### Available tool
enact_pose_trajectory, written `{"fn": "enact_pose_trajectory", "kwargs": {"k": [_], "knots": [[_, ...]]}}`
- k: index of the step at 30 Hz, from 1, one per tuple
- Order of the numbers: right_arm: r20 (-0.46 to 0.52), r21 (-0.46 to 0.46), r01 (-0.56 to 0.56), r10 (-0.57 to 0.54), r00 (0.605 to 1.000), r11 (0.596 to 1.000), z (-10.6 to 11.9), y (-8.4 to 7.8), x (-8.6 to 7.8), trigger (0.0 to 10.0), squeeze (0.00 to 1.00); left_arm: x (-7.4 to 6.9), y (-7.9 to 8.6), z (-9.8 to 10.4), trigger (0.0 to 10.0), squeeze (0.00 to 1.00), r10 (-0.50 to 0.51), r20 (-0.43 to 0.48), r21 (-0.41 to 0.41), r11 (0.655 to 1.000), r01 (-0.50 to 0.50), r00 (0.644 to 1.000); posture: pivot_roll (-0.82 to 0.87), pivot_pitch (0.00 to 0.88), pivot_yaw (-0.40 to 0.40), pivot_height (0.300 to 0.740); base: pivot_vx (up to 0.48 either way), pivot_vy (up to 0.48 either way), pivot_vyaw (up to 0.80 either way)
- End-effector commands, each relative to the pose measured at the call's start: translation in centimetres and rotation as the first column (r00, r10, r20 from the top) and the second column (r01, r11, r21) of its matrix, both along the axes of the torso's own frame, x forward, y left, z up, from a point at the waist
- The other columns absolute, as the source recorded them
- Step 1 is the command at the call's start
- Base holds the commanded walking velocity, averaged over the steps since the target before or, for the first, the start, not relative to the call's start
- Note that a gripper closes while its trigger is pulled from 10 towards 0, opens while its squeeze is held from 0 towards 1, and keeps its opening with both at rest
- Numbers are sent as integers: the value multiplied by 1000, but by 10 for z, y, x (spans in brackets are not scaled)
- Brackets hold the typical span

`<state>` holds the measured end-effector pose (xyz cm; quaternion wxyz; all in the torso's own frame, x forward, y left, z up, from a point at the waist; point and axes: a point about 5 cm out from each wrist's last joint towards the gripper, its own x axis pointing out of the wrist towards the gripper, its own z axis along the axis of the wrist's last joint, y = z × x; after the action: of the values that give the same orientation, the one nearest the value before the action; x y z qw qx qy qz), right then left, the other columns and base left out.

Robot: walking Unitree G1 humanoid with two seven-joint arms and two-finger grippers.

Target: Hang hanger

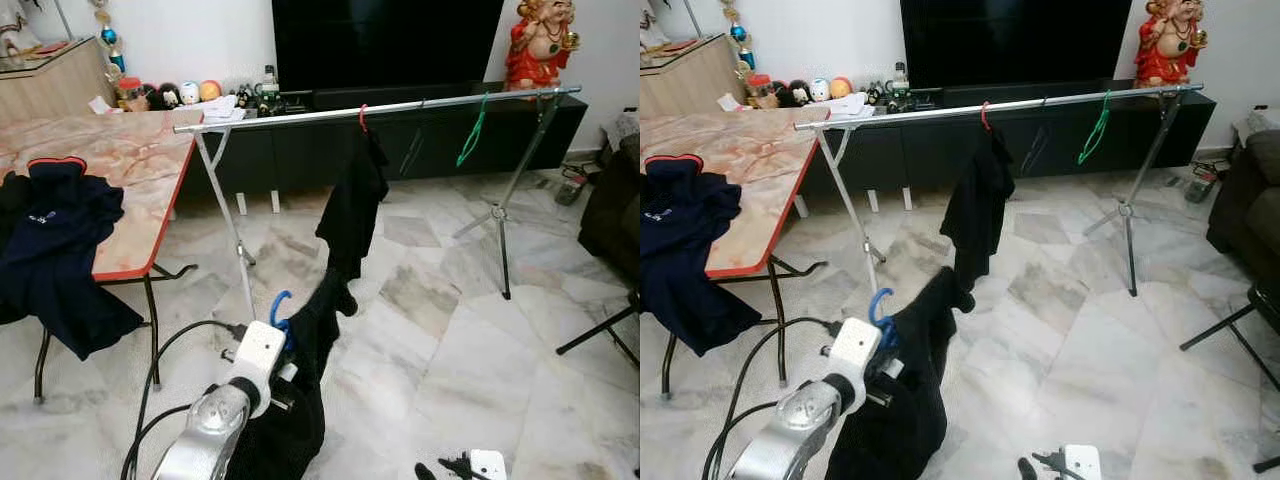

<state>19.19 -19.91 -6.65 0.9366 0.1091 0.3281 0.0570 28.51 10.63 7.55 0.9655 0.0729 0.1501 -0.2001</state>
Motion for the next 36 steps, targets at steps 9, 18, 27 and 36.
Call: {"fn": "enact_pose_trajectory", "kwargs": {"k": [9, 18, 27, 36], "knots": [[3, 14, -220, 220, 975, 975, 3, 11, 4, 10000, 0, 7, -3, 21, 10000, 0, -59, 54, 6, 998, 58, 997, -28, 8, 49, 740, 0, 0, 0], [626, 409, -371, 39, 779, 834, 121, 21, 97, 10000, 0, 7, -5, 22, 10000, 0, -65, 47, 3, 998, 65, 997, -30, 15, 44, 740, 0, 0, 0], [539, 188, -531, 365, 759, 827, 101, 35, 77, 10000, 0, 9, -9, 27, 10000, 0, -85, 60, 11, 996, 85, 995, -30, 14, 41, 740, 0, 0, 0], [370, -135, -310, 338, 866, 941, 78, 16, 70, 10000, 0, 11, -26, 44, 10000, 0, -219, 85, -11, 975, 221, 972, -28, 16, 38, 740, 0, 0, 0]]}}
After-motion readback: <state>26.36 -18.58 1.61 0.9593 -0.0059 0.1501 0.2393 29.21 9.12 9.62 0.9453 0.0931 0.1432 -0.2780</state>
